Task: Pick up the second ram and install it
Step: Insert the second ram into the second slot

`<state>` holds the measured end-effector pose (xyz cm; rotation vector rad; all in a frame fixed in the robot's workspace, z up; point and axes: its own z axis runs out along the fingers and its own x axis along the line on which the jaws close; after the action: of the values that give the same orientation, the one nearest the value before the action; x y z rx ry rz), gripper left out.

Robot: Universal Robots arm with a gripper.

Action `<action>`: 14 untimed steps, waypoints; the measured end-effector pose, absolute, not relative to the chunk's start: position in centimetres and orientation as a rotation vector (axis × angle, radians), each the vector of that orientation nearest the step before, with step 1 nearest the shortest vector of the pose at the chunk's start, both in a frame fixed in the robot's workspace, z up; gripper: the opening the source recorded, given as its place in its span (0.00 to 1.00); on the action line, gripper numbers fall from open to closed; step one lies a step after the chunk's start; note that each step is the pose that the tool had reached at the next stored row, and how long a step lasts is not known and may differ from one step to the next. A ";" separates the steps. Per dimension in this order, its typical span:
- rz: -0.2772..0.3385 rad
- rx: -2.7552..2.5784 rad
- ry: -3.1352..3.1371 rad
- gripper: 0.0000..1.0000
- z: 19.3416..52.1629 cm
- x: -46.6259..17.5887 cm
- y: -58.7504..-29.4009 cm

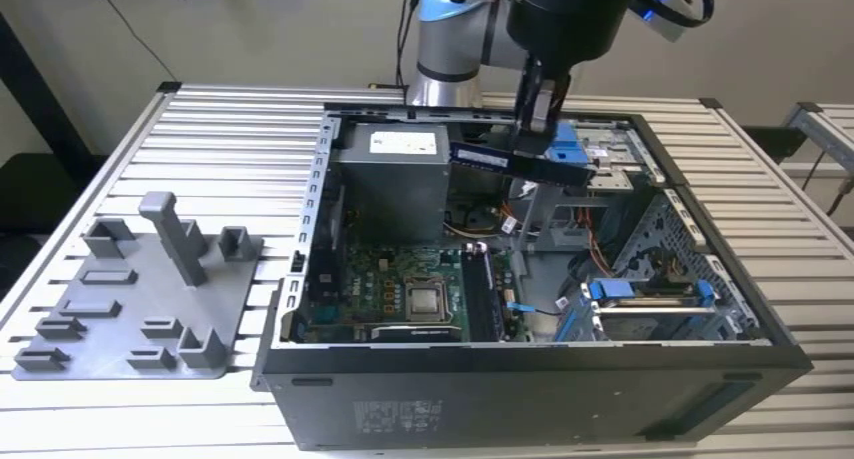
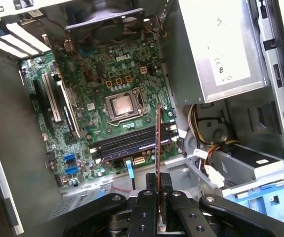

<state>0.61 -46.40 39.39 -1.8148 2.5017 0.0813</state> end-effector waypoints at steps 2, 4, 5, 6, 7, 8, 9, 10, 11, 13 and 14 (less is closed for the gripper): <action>0.080 -1.782 2.524 0.14 39.4 0.6 -46.4; 0.079 -1.752 2.545 0.14 39.4 0.6 -46.4; 0.079 -1.737 2.555 0.14 39.3 0.6 -46.4; 0.078 -1.723 2.564 0.14 39.3 0.6 -46.4; 0.078 -1.709 2.573 0.14 39.3 0.6 -46.4; 0.077 -1.695 2.582 0.14 39.3 0.6 -46.4; 0.077 -1.682 2.590 0.14 39.3 0.6 -46.4; 0.077 -1.668 2.599 0.14 39.3 0.6 -46.4; 0.076 -1.655 2.607 0.14 39.3 0.6 -46.4; 0.075 -1.630 2.622 0.14 39.3 0.6 -46.4; 0.075 -1.618 2.629 0.14 39.3 0.6 -46.4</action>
<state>0.61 -46.40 39.27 -1.6179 2.6291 0.0750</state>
